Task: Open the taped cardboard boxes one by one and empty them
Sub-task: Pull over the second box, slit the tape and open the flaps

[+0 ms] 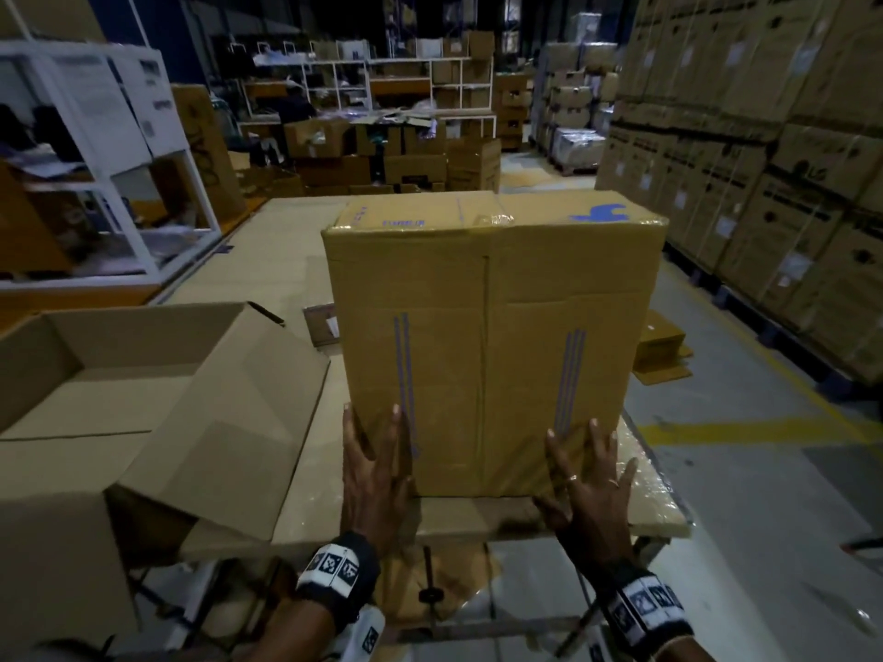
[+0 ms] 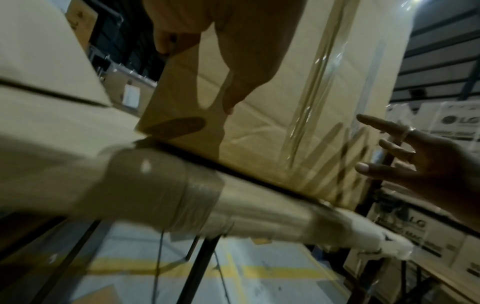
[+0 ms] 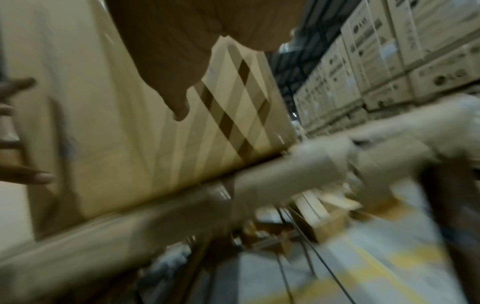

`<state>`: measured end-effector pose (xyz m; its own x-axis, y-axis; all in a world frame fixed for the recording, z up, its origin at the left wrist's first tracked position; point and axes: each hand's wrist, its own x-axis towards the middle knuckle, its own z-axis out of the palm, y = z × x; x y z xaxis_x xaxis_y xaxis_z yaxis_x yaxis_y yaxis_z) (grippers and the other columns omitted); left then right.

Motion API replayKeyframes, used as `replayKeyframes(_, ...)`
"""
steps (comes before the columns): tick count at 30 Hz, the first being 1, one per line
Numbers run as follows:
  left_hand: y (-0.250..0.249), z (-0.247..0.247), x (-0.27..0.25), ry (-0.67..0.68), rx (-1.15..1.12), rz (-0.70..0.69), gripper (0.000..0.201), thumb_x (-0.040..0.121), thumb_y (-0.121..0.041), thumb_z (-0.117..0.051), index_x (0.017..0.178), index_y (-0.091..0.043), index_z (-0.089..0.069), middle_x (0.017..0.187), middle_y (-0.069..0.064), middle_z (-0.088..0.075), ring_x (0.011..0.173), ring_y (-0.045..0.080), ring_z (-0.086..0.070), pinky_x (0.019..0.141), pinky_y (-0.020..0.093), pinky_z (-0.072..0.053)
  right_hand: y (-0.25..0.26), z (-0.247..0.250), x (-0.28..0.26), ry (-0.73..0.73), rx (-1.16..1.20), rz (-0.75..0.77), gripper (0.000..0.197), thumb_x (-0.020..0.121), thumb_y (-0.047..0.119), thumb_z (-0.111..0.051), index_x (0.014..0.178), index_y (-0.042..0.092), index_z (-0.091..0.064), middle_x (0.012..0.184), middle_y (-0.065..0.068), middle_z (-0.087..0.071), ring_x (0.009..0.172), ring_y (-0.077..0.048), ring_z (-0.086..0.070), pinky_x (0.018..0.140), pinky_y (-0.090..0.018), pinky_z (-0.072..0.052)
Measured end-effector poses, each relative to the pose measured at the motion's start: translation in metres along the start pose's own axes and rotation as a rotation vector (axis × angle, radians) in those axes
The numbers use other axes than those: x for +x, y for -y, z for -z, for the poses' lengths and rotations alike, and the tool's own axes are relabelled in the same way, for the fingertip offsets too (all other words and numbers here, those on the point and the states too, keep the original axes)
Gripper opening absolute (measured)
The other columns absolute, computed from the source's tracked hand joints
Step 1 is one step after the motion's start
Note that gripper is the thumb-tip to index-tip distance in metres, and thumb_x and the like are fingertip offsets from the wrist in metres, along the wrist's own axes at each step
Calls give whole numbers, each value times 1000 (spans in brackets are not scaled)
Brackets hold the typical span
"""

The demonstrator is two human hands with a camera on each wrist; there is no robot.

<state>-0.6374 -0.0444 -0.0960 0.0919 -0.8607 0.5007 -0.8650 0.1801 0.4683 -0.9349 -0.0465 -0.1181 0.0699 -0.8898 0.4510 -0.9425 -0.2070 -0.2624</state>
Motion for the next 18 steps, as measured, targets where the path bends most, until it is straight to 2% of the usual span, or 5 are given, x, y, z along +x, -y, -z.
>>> replayKeyframes(3, -25, 28, 21, -127, -3, -47, 117, 71, -21, -87, 160, -29, -12, 166, 19, 8, 153, 40, -6, 111, 65, -35, 21, 35, 27, -149, 25, 84, 85, 85, 47, -72, 156, 24, -30, 167, -14, 0, 153, -39, 0, 114, -71, -15)
replayKeyframes(7, -69, 82, 71, -322, 33, -179, 94, 82, -40, -75, 158, -12, -26, 164, 24, -6, 152, 41, -10, 115, 62, -28, 49, 99, 83, -371, 42, 190, 78, 89, 48, -66, 154, 17, -35, 164, -20, -9, 152, -41, -4, 115, -70, -12)
replayKeyframes(10, -88, 111, 112, -372, 134, -234, 92, 84, -53, -68, 158, -16, -28, 164, 20, -12, 153, 39, -10, 113, 66, -27, 57, 144, 127, -512, 28, 231, 77, 90, 53, -63, 153, 16, -37, 162, -23, -15, 152, -41, -5, 114, -70, -14)
replayKeyframes(14, -102, 129, 160, -280, 307, -229, 87, 86, -73, -49, 156, -25, -30, 161, 10, -27, 152, 37, -14, 115, 63, -22, 67, 182, 178, -359, -196, 201, 81, 91, 71, -42, 156, 24, -29, 162, -14, -22, 152, -37, -8, 114, -70, -10)
replayKeyframes(18, -106, 130, 168, -286, 255, -204, 67, 88, -71, -46, 136, -25, -52, 140, 6, -49, 141, 34, -35, 109, 62, -30, 69, 183, 187, -300, -249, 186, 80, 90, 77, -35, 149, 24, -40, 147, -7, -45, 144, -32, -30, 115, -68, -8)
